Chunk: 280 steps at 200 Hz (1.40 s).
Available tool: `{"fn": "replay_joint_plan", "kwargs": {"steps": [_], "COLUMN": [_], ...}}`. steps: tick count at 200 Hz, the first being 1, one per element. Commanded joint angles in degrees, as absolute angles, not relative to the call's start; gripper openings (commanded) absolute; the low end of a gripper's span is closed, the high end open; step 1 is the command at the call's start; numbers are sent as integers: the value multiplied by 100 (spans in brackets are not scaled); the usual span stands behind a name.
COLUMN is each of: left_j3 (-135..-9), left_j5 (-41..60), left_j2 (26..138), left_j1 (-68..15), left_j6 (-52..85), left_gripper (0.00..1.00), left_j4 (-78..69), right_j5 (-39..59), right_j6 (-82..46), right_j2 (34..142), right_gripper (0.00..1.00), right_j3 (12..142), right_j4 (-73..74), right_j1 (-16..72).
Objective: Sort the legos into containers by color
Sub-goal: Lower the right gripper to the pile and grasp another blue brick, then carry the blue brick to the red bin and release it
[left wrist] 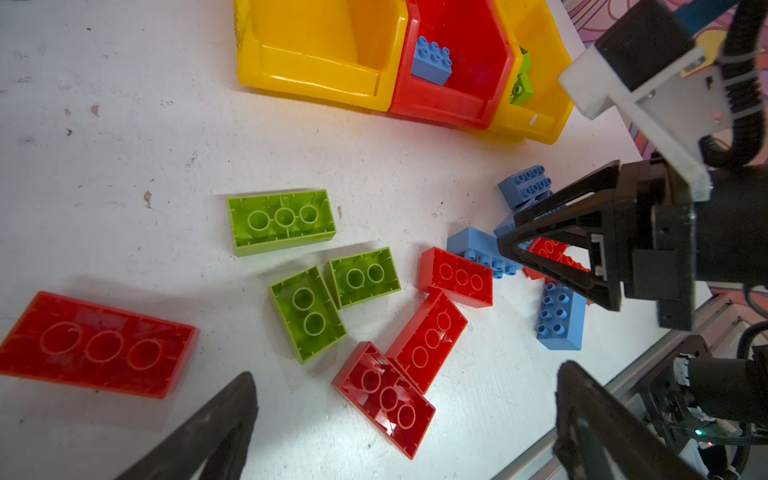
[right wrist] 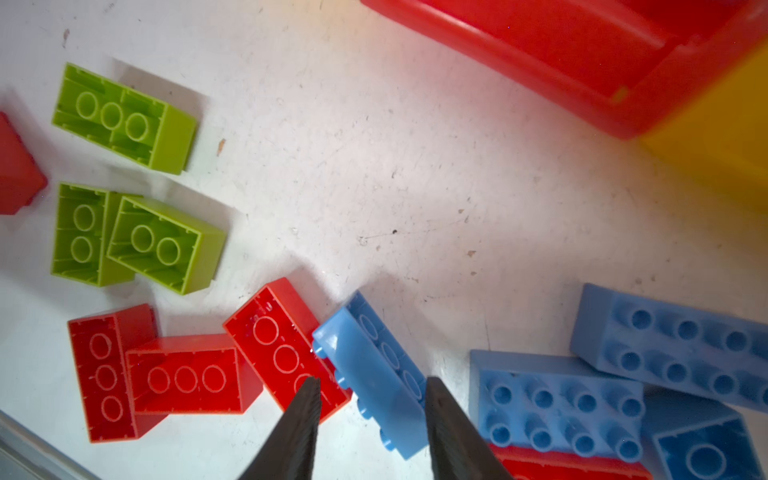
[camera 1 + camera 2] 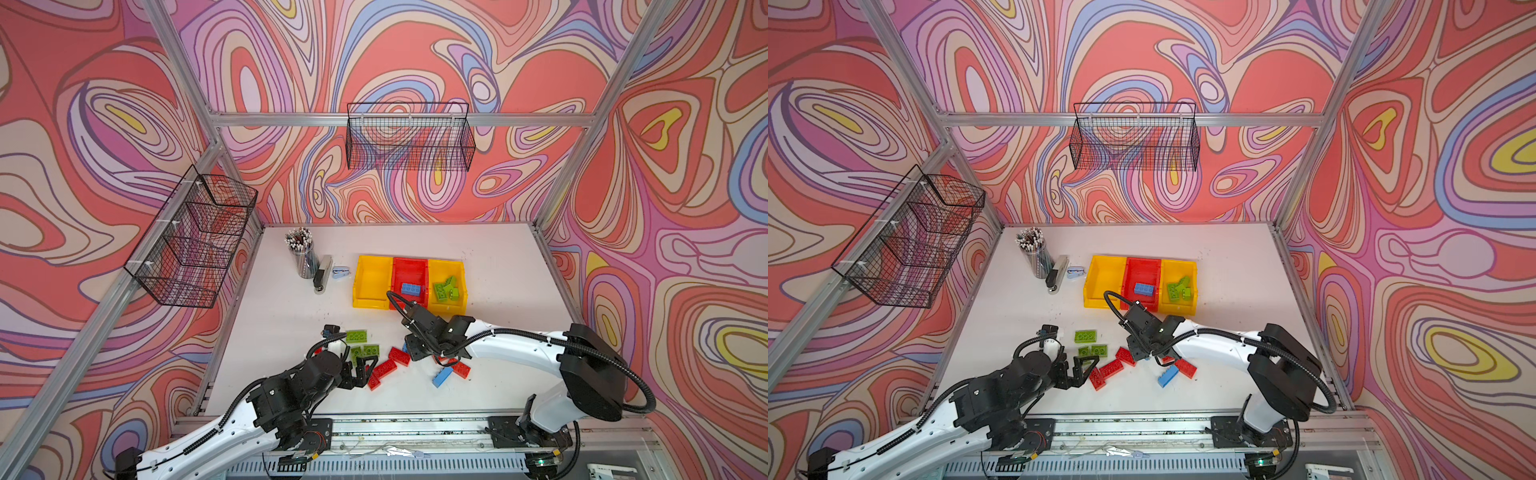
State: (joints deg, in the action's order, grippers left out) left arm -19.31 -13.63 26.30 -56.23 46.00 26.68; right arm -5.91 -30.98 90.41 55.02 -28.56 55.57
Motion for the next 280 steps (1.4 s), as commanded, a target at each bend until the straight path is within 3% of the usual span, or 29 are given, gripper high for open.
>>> {"fn": "replay_joint_plan", "kwargs": {"steps": [1, 94, 138, 177, 222, 280], "left_j3": [-1865, -1862, -2016, -2164, -2261, -2483], "left_j5": [-1545, -1598, -1651, -1692, -1781, -1929], "left_j2": [2564, 2612, 2748, 2941, 3093, 3464], "left_j1": [-5643, -5643, -5643, -5643, -5644, -5634], "left_j6": [4759, 4747, 4629, 4462, 4291, 4039], "left_gripper": [100, 100, 100, 100, 100, 100], "left_j4": [2941, 2915, 2923, 2794, 2613, 2409], "right_j5": [-475, -611, -871, -1343, -1397, -992], "right_j6": [-3129, -3025, -2973, -2739, -2370, -1967], "right_j2": [9212, 9718, 9665, 9554, 9729, 10801], "right_gripper": [43, 36, 22, 20, 20, 20], "right_j3": [5563, 5625, 5818, 6480, 7366, 8613], "right_j4": [-2735, -2722, -2901, -3429, -3551, -3481], "right_j1": [5578, 5581, 5572, 5495, 4757, 3964]}}
